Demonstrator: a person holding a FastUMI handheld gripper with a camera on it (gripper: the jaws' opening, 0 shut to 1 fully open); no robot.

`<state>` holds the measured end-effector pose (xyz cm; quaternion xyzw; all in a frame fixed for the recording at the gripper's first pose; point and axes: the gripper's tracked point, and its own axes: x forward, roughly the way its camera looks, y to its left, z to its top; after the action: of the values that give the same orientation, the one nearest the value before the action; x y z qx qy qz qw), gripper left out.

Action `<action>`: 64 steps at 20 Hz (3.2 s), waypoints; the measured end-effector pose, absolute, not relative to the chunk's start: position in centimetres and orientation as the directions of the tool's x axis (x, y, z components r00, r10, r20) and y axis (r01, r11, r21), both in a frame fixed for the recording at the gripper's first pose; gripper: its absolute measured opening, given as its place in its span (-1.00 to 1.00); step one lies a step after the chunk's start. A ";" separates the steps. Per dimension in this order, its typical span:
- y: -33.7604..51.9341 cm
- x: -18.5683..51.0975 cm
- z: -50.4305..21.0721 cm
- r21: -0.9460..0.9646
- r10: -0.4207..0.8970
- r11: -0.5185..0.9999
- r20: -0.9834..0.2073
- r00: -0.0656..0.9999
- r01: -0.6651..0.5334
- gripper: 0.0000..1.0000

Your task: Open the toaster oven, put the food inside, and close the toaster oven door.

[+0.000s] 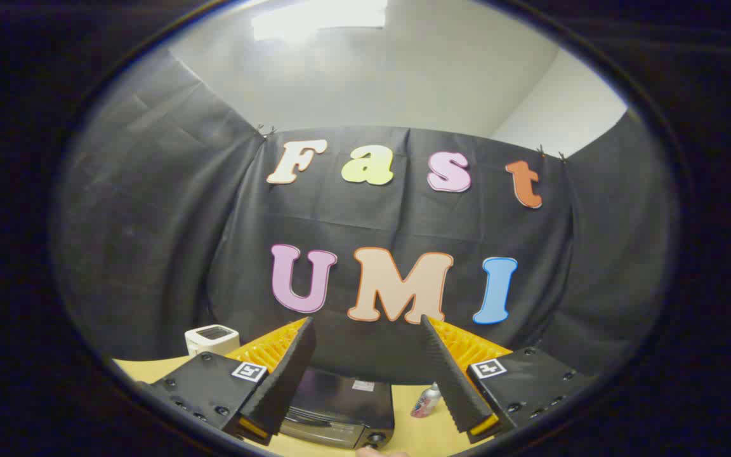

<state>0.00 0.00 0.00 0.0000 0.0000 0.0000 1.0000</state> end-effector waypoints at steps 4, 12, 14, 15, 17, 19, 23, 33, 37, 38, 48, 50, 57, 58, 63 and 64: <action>3.8 0.3 -1.4 0.010 0.065 0.998 -0.024 0.998 -0.064 1.00; 5.2 3.6 -6.3 -0.001 0.015 1.000 -0.053 0.998 -0.015 1.00; 5.3 4.5 -9.1 -0.007 -0.029 1.000 -0.055 0.998 0.029 1.00; 5.7 4.8 -11.0 0.004 -0.039 0.999 -0.069 0.997 0.039 1.00; 6.1 5.7 -14.5 0.022 -0.055 0.998 -0.095 0.994 0.057 1.00; 6.1 6.0 -18.1 0.030 -0.085 0.996 -0.128 0.988 0.089 1.00; 7.0 6.0 -23.6 0.026 -0.101 0.994 -0.177 0.979 0.107 1.00; 8.0 2.3 -28.3 0.197 -0.112 0.968 -0.225 0.968 0.157 1.00; 8.3 -0.6 -28.1 0.233 -0.084 0.964 -0.199 0.976 0.130 1.00; 8.3 -1.4 -28.2 0.218 -0.078 0.968 -0.202 0.976 0.122 1.00; 9.4 -8.8 -30.0 0.193 -0.065 0.974 -0.252 0.966 0.116 1.00; 9.7 -10.2 -30.8 0.192 -0.066 0.974 -0.270 0.961 0.121 1.00; 10.3 -13.7 -33.8 0.194 -0.043 0.974 -0.355 0.934 0.119 1.00; 10.4 -14.1 -34.2 0.196 -0.039 0.974 -0.366 0.930 0.118 1.00; 10.8 -15.6 -36.3 0.196 -0.021 0.974 -0.424 0.906 0.114 1.00; 10.9 -16.0 -36.9 0.199 -0.015 0.974 -0.436 0.900 0.112 1.00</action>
<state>-16.00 10.94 -36.91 0.1103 0.2213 -0.0328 0.9684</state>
